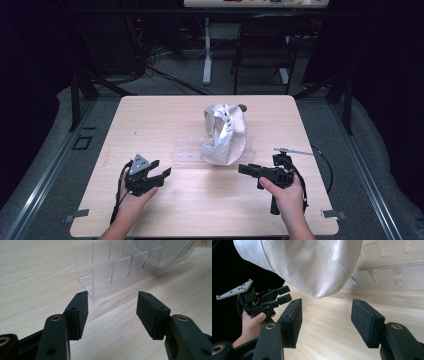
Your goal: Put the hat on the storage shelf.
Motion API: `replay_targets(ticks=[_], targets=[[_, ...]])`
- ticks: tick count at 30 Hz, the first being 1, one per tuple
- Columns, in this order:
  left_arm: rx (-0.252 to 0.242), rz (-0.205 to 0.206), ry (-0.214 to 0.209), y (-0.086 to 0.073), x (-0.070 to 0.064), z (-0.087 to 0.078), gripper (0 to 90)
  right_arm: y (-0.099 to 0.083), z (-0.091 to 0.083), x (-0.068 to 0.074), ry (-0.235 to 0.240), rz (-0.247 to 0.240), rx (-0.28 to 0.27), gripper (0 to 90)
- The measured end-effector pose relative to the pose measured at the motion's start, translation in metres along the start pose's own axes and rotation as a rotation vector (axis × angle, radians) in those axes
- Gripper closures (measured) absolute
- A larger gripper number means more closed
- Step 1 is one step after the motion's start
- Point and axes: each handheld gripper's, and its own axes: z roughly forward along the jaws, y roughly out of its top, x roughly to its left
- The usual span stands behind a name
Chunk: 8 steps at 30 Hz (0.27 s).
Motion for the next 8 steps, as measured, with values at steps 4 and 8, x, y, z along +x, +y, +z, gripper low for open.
replay_targets(ticks=[4, 8], targets=[[-0.019, -0.007, -0.023, 0.0020, -0.0023, -0.0006, 41.3, 0.0001, -0.0006, -0.0024, -0.018, -0.001, -0.009, 42.2], [-0.026, -0.003, -0.051, 0.0033, -0.0068, 0.0014, 39.6, 0.0014, -0.0031, -0.0054, -0.036, -0.012, -0.025, 42.0]])
